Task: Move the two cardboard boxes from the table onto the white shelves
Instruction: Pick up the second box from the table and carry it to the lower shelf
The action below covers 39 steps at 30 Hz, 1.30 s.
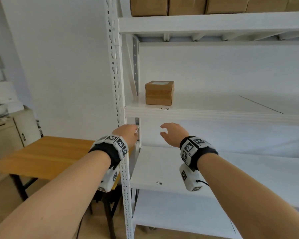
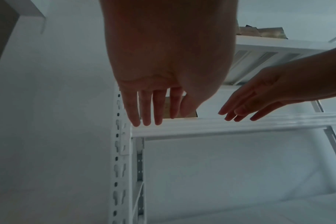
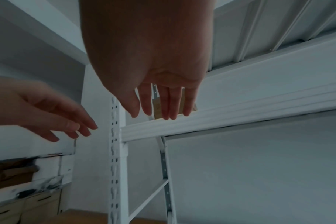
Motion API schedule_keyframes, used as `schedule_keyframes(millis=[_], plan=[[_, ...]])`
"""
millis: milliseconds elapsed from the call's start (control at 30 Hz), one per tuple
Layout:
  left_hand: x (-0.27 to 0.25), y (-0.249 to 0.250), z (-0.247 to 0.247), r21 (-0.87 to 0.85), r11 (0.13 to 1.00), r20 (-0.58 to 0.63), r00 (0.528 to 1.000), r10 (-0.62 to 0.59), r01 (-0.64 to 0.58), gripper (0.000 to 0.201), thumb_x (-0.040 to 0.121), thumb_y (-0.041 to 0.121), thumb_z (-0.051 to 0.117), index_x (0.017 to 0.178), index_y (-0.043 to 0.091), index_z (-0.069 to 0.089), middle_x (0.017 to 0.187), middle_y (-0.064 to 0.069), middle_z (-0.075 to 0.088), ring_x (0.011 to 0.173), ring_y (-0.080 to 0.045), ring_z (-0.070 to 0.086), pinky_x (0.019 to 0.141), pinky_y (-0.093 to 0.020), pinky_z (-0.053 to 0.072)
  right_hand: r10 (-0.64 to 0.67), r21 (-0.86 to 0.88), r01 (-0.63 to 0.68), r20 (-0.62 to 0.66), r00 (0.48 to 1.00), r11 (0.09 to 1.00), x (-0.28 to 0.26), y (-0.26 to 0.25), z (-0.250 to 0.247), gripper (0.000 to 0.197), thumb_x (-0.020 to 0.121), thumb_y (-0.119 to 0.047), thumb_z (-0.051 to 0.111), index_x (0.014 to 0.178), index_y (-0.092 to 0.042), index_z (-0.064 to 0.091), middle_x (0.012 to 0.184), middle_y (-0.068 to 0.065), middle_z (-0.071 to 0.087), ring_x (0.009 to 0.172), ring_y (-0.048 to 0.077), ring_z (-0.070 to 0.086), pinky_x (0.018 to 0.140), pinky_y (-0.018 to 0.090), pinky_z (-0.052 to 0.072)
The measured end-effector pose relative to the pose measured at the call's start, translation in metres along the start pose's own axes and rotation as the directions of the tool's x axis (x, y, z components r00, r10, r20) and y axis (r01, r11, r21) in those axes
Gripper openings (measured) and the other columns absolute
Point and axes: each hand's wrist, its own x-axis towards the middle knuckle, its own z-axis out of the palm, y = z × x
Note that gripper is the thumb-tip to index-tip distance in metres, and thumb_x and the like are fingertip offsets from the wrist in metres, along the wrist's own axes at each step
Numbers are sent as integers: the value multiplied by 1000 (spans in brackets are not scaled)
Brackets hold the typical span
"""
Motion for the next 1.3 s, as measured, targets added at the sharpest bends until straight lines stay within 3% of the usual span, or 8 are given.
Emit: schedule_keyframes(millis=[267,467,600,767,933,1033,1200,1300], plan=[[-53,-61,7,95,994,52,997,-65,60,35,97,23,36,123,11,57,116,-10,66,102,-28,63,75,-31,45,-72,-44,76,80,994,996,-20,-57,52,39,97,-23,39,133,-14,51,136,10,54,123,29,52,96,39,44],[-62,-132,20,120,990,112,990,-92,78,36,97,26,37,126,13,56,119,-8,66,102,-26,65,84,-37,55,-86,-79,97,136,987,992,-9,-109,111,40,97,-23,38,135,-14,49,135,11,54,120,29,55,93,38,46],[-57,-191,31,127,990,148,986,-83,65,35,97,25,36,124,14,56,115,-7,66,97,-24,65,72,-31,51,-65,-113,84,158,985,990,11,-148,155,37,96,-21,38,129,-11,52,131,11,56,117,30,57,94,41,48],[-46,-269,43,96,993,215,972,-95,76,36,97,27,38,125,14,56,117,-6,67,99,-22,65,82,-34,55,3,-74,11,179,984,997,39,-188,207,33,95,-18,39,123,-10,56,124,12,61,110,30,60,89,39,51],[-37,-336,53,142,990,289,955,-68,28,35,97,26,36,126,16,53,111,-5,67,78,-20,61,64,-28,48,81,-54,-71,199,977,996,67,-219,249,26,94,-20,39,106,-7,58,110,13,64,92,29,62,79,38,54],[-26,-368,62,119,992,322,943,-82,46,34,97,24,37,122,13,57,98,-4,68,73,-20,60,58,-27,45,127,-44,-120,226,966,992,83,-227,271,29,95,-22,39,113,-8,58,113,13,63,97,29,63,79,36,52],[-1,-406,87,76,994,367,925,-97,74,39,97,26,38,132,15,51,120,-6,65,97,-22,65,81,-34,56,146,-40,-141,251,957,989,113,-231,307,39,96,-25,41,129,-9,53,130,13,59,115,30,59,91,38,50],[23,-423,107,61,995,394,913,-102,84,38,97,25,38,130,14,53,117,-8,66,94,-23,66,79,-33,56,158,-32,-155,265,951,987,137,-230,329,37,96,-25,41,126,-8,55,128,12,60,114,30,59,91,39,51]])
